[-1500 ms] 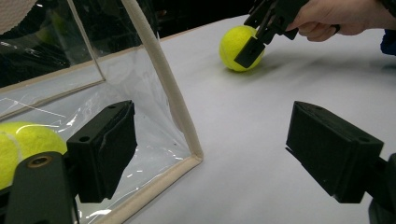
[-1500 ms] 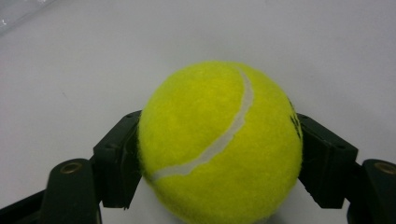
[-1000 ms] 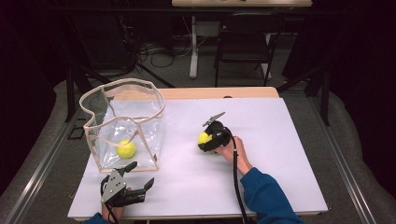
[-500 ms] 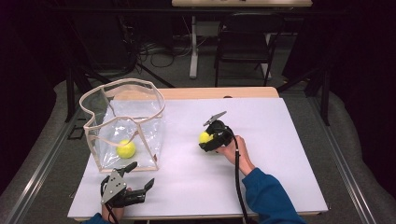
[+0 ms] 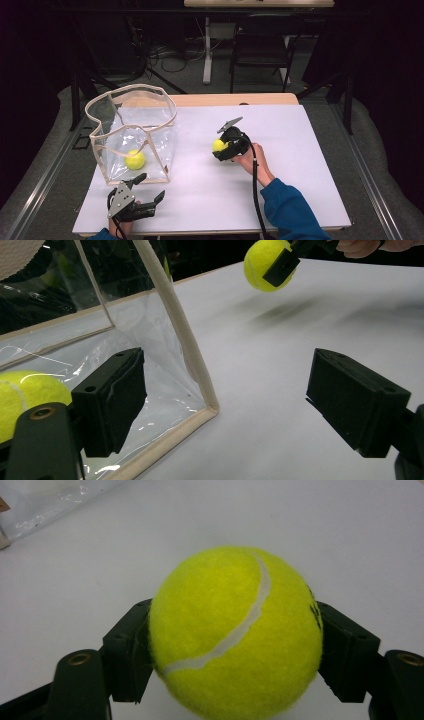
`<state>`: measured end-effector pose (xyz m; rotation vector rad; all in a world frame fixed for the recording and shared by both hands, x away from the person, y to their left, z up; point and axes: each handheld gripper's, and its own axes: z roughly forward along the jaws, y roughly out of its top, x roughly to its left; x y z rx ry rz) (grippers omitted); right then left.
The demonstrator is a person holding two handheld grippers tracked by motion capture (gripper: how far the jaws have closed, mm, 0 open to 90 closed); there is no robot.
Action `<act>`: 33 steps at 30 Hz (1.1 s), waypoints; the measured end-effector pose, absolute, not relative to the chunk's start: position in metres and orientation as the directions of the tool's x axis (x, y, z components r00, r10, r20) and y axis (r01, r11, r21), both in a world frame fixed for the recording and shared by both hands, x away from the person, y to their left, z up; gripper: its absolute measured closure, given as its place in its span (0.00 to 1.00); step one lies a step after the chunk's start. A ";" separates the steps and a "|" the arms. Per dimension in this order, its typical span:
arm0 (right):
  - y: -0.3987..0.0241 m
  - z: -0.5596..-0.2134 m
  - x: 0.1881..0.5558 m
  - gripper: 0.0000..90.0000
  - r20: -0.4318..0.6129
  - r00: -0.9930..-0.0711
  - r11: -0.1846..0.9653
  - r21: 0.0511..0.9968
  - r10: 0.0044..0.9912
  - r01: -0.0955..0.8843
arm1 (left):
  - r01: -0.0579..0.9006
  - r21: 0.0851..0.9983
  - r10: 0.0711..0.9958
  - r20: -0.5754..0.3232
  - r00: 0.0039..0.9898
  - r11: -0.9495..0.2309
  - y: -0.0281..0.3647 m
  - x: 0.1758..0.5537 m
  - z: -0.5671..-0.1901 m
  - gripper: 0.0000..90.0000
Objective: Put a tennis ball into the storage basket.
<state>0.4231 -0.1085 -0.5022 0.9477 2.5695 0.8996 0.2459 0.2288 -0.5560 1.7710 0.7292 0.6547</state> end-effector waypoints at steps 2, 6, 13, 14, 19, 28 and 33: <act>-0.109 -0.500 0.422 0.30 -0.032 -0.760 0.601 0.634 0.649 0.487 | 0.162 0.954 0.744 0.083 0.663 -0.251 0.229 0.246 -0.556 0.18; -0.107 -0.497 0.420 0.30 -0.035 -0.762 0.604 0.633 0.646 0.484 | 0.162 0.955 0.746 0.082 0.661 -0.248 0.229 0.245 -0.556 0.18; -0.106 -0.494 0.420 0.30 -0.036 -0.768 0.606 0.639 0.639 0.474 | 0.161 0.955 0.746 0.083 0.661 -0.249 0.229 0.245 -0.555 0.18; -0.106 -0.493 0.420 0.30 -0.036 -0.768 0.606 0.639 0.639 0.474 | 0.161 0.955 0.746 0.084 0.661 -0.250 0.229 0.245 -0.555 0.18; -0.103 -0.487 0.419 0.30 -0.036 -0.771 0.605 0.643 0.636 0.470 | 0.160 0.954 0.743 0.085 0.664 -0.253 0.228 0.245 -0.556 0.18; -0.101 -0.475 0.418 0.30 -0.051 -0.775 0.609 0.652 0.630 0.452 | 0.163 0.956 0.747 0.080 0.660 -0.246 0.229 0.245 -0.556 0.18; -0.102 -0.471 0.417 0.30 -0.053 -0.775 0.604 0.661 0.630 0.446 | 0.162 0.955 0.746 0.081 0.661 -0.248 0.229 0.245 -0.556 0.18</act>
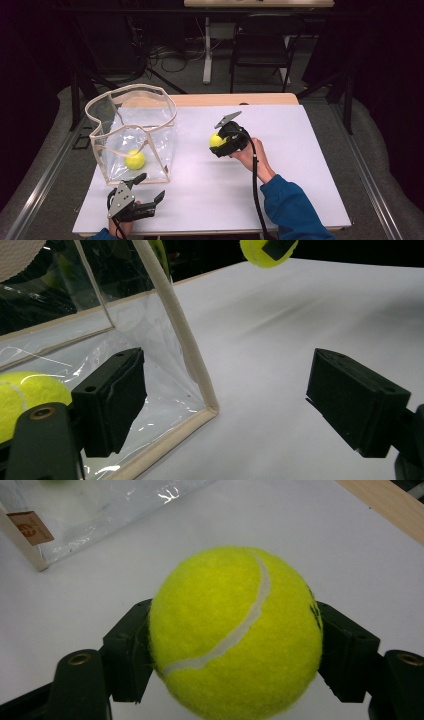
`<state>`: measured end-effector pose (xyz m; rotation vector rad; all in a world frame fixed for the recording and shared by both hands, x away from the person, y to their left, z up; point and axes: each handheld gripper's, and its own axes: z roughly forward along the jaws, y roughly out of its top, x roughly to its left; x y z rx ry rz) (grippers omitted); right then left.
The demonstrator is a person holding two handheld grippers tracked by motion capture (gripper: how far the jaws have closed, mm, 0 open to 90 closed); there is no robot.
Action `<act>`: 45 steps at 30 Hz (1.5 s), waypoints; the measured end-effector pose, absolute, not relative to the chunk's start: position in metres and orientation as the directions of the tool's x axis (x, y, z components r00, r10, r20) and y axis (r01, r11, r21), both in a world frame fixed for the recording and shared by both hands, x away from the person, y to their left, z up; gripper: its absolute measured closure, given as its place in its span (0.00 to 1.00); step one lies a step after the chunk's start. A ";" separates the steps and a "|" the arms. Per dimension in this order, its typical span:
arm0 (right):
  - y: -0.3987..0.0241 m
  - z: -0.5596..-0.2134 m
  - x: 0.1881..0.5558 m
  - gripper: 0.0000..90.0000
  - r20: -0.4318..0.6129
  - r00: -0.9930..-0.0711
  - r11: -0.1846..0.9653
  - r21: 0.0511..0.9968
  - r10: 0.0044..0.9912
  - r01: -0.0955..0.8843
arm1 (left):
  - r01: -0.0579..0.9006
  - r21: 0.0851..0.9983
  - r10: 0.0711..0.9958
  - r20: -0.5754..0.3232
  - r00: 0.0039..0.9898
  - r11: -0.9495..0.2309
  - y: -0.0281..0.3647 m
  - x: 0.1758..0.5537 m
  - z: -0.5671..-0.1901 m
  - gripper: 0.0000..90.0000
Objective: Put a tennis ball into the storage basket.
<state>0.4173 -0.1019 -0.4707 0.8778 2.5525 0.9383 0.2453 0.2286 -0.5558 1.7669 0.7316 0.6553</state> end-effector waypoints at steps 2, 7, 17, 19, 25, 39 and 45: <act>-0.102 -0.469 0.417 0.30 -0.053 -0.775 0.602 0.664 0.629 0.443 | 0.162 0.955 0.745 0.082 0.662 -0.249 0.229 0.245 -0.556 0.18; -0.102 -0.466 0.417 0.30 -0.053 -0.776 0.596 0.674 0.629 0.437 | 0.162 0.955 0.747 0.082 0.660 -0.247 0.229 0.245 -0.555 0.18; -0.101 -0.459 0.416 0.30 -0.055 -0.781 0.594 0.683 0.622 0.425 | 0.162 0.956 0.746 0.081 0.660 -0.247 0.229 0.245 -0.556 0.18; -0.101 -0.457 0.416 0.30 -0.055 -0.781 0.590 0.688 0.623 0.423 | 0.161 0.956 0.747 0.080 0.661 -0.246 0.228 0.245 -0.556 0.18; -0.100 -0.453 0.415 0.30 -0.056 -0.783 0.589 0.693 0.619 0.416 | 0.161 0.955 0.746 0.082 0.660 -0.247 0.229 0.245 -0.555 0.18; -0.099 -0.442 0.415 0.30 -0.056 -0.788 0.572 0.719 0.614 0.395 | 0.161 0.956 0.747 0.082 0.660 -0.247 0.229 0.245 -0.556 0.18; -0.098 -0.440 0.415 0.30 -0.054 -0.788 0.569 0.723 0.613 0.392 | 0.159 0.956 0.744 0.083 0.662 -0.248 0.228 0.245 -0.556 0.18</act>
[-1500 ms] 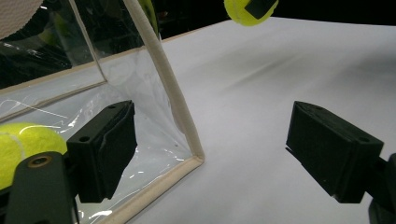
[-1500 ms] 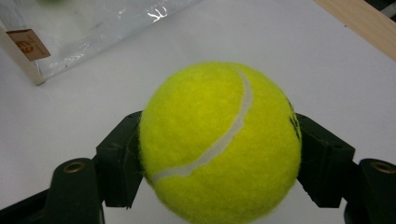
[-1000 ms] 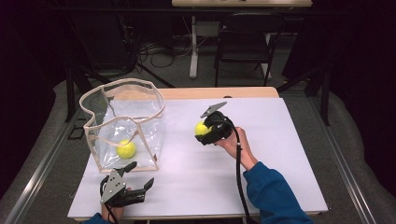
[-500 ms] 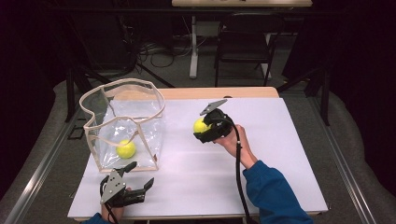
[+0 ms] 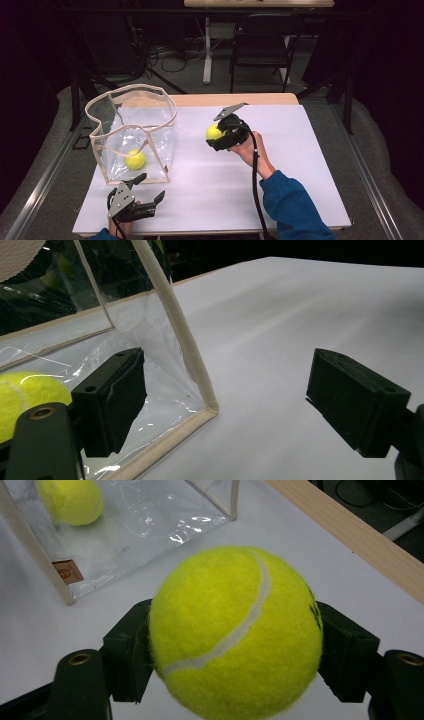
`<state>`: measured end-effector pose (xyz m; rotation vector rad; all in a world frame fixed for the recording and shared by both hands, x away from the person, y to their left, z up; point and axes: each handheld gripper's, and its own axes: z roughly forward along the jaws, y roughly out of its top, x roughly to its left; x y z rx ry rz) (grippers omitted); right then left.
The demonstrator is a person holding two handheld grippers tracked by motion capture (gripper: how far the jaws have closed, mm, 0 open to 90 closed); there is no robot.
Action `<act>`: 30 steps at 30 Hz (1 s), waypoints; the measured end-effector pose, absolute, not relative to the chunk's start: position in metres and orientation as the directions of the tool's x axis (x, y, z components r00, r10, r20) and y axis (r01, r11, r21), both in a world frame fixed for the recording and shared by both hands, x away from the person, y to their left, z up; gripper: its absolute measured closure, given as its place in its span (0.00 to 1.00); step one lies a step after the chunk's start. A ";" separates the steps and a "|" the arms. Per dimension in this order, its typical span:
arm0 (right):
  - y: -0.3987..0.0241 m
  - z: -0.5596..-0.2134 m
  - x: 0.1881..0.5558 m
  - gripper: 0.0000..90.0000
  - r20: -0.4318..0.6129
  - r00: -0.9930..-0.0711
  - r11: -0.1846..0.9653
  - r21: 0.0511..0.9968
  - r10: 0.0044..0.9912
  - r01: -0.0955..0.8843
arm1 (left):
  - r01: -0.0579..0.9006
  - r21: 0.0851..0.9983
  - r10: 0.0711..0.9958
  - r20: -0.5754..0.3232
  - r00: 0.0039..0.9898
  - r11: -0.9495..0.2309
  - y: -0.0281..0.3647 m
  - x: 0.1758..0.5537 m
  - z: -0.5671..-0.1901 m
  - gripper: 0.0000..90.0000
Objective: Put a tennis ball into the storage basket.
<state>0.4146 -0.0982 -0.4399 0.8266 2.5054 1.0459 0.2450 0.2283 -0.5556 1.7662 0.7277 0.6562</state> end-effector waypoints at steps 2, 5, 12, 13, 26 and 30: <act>-0.098 -0.439 0.415 0.30 -0.051 -0.790 0.568 0.723 0.611 0.392 | 0.159 0.956 0.744 0.083 0.663 -0.247 0.228 0.245 -0.556 0.18; -0.096 -0.438 0.415 0.30 -0.053 -0.791 0.569 0.724 0.609 0.390 | 0.160 0.956 0.745 0.081 0.662 -0.246 0.228 0.245 -0.556 0.18; -0.091 -0.432 0.413 0.30 -0.055 -0.799 0.562 0.740 0.599 0.370 | 0.159 0.955 0.741 0.083 0.666 -0.250 0.228 0.245 -0.556 0.18; -0.091 -0.432 0.413 0.30 -0.054 -0.800 0.562 0.740 0.598 0.369 | 0.159 0.955 0.741 0.082 0.666 -0.249 0.228 0.245 -0.556 0.18; -0.086 -0.425 0.414 0.30 -0.059 -0.804 0.556 0.752 0.591 0.354 | 0.154 0.955 0.737 0.087 0.670 -0.253 0.228 0.245 -0.556 0.18; -0.084 -0.423 0.414 0.30 -0.056 -0.804 0.548 0.759 0.592 0.351 | 0.154 0.955 0.738 0.087 0.669 -0.252 0.228 0.245 -0.555 0.18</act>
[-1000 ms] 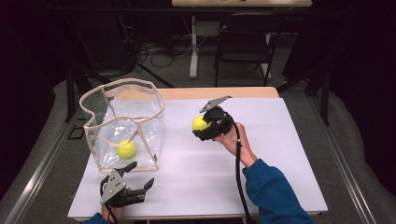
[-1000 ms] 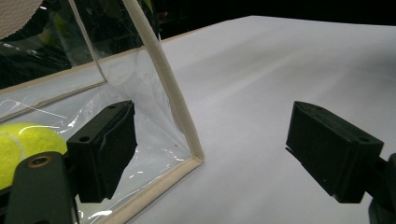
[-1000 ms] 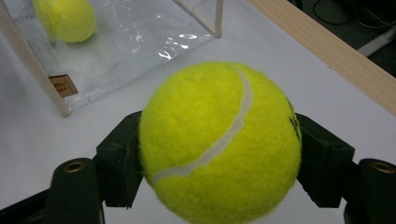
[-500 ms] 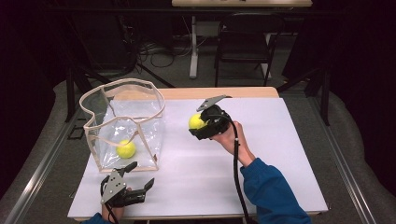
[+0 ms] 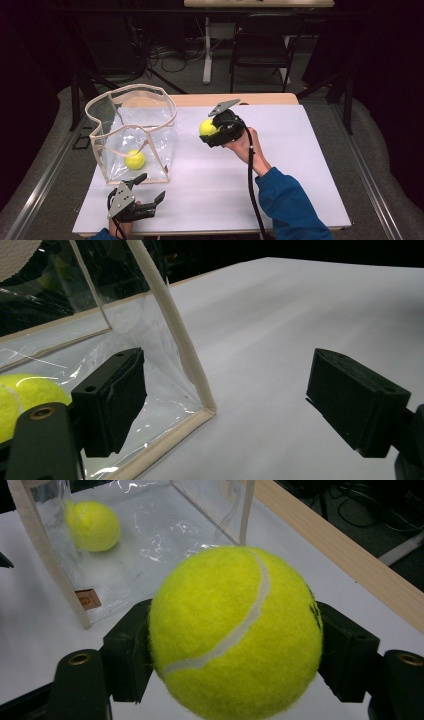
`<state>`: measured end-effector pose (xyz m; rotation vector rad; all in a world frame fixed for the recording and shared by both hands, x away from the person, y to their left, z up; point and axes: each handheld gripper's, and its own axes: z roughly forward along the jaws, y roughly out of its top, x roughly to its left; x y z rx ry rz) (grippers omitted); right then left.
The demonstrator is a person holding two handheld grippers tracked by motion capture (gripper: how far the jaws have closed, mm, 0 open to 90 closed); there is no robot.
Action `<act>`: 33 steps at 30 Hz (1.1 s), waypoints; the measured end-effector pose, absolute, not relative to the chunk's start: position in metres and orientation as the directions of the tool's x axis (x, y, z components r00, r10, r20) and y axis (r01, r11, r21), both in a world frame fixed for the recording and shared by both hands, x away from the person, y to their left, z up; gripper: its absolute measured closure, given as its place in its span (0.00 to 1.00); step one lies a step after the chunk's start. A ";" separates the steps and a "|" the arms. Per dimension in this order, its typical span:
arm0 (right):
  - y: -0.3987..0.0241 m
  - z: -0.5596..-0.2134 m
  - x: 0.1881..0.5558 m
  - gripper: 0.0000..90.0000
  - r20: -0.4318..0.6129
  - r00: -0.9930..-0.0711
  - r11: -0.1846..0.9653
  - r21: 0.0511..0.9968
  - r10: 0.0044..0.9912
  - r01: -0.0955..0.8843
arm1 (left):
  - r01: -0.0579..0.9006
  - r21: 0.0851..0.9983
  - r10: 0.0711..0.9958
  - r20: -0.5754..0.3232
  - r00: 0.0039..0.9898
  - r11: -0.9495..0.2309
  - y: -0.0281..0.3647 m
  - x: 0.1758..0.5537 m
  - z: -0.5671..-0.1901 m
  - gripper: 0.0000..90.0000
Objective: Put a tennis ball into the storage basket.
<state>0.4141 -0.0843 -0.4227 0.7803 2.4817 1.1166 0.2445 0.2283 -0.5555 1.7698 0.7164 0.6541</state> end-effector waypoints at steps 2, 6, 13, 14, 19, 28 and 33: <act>-0.083 -0.422 0.414 0.30 -0.058 -0.805 0.549 0.759 0.591 0.349 | 0.153 0.955 0.737 0.088 0.670 -0.254 0.228 0.245 -0.555 0.18; -0.083 -0.418 0.415 0.30 -0.058 -0.805 0.545 0.764 0.590 0.344 | 0.153 0.955 0.737 0.089 0.670 -0.254 0.228 0.245 -0.555 0.18; -0.084 -0.412 0.416 0.30 -0.058 -0.801 0.533 0.775 0.595 0.340 | 0.153 0.955 0.737 0.089 0.670 -0.255 0.228 0.245 -0.555 0.18; -0.084 -0.411 0.416 0.30 -0.056 -0.801 0.530 0.777 0.596 0.340 | 0.153 0.955 0.736 0.089 0.671 -0.255 0.228 0.245 -0.555 0.18; -0.084 -0.409 0.418 0.30 -0.048 -0.801 0.522 0.782 0.597 0.342 | 0.153 0.955 0.736 0.089 0.671 -0.255 0.228 0.245 -0.556 0.18; -0.082 -0.405 0.419 0.30 -0.051 -0.801 0.513 0.791 0.597 0.332 | 0.153 0.954 0.735 0.089 0.672 -0.256 0.228 0.244 -0.556 0.18; -0.081 -0.403 0.419 0.30 -0.052 -0.798 0.508 0.795 0.600 0.330 | 0.155 0.955 0.735 0.087 0.672 -0.254 0.228 0.244 -0.556 0.18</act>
